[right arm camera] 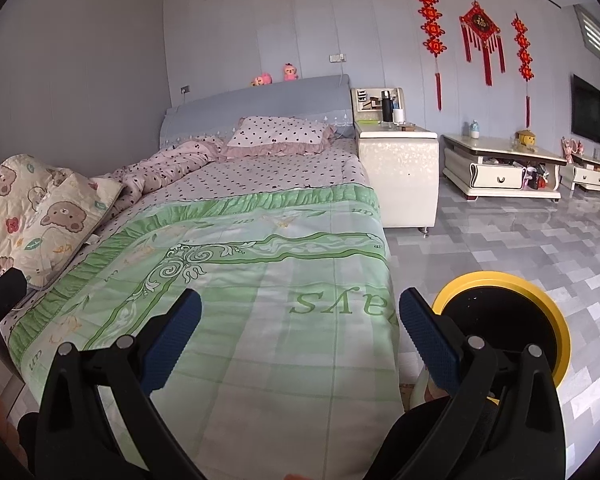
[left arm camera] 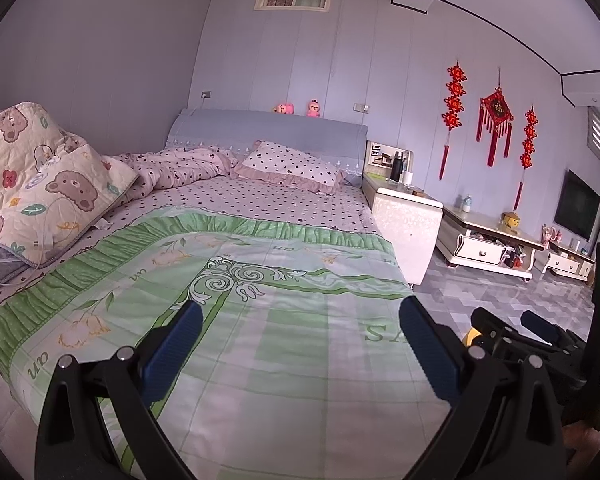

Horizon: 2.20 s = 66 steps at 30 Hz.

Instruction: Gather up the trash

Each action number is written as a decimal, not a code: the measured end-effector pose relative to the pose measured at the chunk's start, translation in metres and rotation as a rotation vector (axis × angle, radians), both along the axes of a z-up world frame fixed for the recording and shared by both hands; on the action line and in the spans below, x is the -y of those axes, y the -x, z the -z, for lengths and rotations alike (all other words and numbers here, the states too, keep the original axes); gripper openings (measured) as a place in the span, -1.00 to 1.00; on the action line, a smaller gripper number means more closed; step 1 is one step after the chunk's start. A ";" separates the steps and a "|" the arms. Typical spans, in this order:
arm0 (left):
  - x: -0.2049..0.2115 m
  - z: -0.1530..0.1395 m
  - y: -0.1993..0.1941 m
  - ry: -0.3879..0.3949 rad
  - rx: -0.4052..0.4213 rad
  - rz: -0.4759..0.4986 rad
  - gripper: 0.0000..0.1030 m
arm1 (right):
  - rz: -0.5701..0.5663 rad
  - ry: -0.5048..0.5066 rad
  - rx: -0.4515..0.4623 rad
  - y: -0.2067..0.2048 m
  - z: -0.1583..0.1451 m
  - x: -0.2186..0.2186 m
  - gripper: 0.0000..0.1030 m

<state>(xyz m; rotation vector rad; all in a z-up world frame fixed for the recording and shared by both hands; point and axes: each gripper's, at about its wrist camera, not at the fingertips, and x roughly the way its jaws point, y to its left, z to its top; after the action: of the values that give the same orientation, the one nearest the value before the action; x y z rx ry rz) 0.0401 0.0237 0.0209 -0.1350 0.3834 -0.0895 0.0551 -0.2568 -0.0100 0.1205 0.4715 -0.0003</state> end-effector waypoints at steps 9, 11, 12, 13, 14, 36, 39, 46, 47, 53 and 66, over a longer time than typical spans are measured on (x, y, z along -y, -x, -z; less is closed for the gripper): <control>-0.001 0.000 -0.001 0.005 -0.003 -0.004 0.84 | -0.003 -0.001 -0.001 0.000 0.001 0.000 0.84; -0.001 0.000 -0.001 0.004 -0.003 -0.004 0.84 | -0.002 0.000 -0.004 -0.001 0.001 0.000 0.84; -0.001 0.000 -0.001 0.003 -0.004 -0.003 0.84 | -0.002 -0.001 -0.006 -0.001 0.001 0.001 0.84; -0.001 0.000 -0.001 0.006 -0.003 -0.004 0.84 | -0.002 -0.003 -0.008 -0.001 0.001 0.002 0.84; -0.002 0.000 -0.002 0.008 -0.005 -0.004 0.84 | -0.001 -0.004 -0.010 -0.001 0.002 0.002 0.84; 0.000 0.006 -0.002 0.006 -0.015 0.008 0.84 | 0.003 -0.013 -0.027 -0.004 0.007 0.003 0.84; 0.000 0.007 -0.002 0.006 -0.016 0.010 0.84 | 0.002 -0.014 -0.028 -0.004 0.007 0.003 0.84; 0.000 0.007 -0.003 0.004 -0.019 0.012 0.84 | 0.008 -0.023 -0.043 -0.006 0.011 0.004 0.84; 0.000 0.006 -0.003 0.005 -0.019 0.012 0.84 | 0.010 -0.020 -0.043 -0.006 0.012 0.004 0.84; 0.001 0.008 -0.003 0.008 -0.025 0.011 0.84 | 0.006 -0.020 -0.050 -0.008 0.014 0.002 0.84; 0.000 0.010 -0.005 0.007 -0.036 0.011 0.84 | 0.011 -0.032 -0.066 -0.011 0.019 0.002 0.84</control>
<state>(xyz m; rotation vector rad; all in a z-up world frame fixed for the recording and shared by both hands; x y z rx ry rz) 0.0454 0.0242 0.0110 -0.1414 0.4197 -0.0992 0.0658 -0.2592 -0.0288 0.1547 0.5372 -0.0076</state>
